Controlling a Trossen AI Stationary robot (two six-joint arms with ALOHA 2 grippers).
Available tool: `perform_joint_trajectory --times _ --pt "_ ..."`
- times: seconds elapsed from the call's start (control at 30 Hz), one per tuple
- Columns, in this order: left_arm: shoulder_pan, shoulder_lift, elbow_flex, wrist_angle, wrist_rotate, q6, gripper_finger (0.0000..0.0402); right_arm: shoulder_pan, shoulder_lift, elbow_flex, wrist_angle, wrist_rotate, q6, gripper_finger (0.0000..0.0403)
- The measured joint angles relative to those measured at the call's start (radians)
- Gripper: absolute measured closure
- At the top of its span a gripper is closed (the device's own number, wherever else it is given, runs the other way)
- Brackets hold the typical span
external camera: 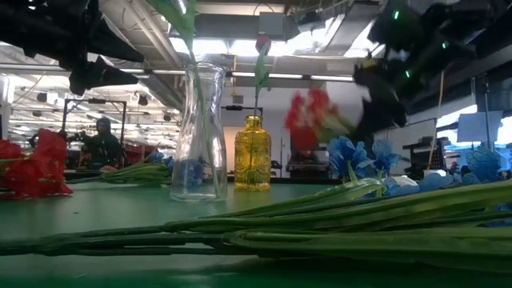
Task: Sort flowers into vase by color
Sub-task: Put the right red flowers into the yellow flower vase
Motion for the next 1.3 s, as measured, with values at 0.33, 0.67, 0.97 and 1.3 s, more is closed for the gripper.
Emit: perform_joint_trajectory --times 0.33,0.67,0.97,1.3 --pt "0.000 0.000 0.000 -0.002 0.002 0.091 0.0134 0.053 -0.042 0.002 0.779 -0.018 -0.214 0.0397" --pt "0.000 0.000 0.000 -0.002 0.129 0.034 0.0134 0.120 0.222 0.006 1.459 -0.051 -0.445 0.0399" --pt "0.000 0.000 0.000 -0.002 0.135 0.033 0.0134 0.077 0.483 0.165 1.653 -0.157 -0.507 0.0400" --pt "0.000 0.000 0.000 -0.010 0.142 0.033 0.0134 0.023 0.607 0.224 1.654 -0.198 -0.446 0.0401"
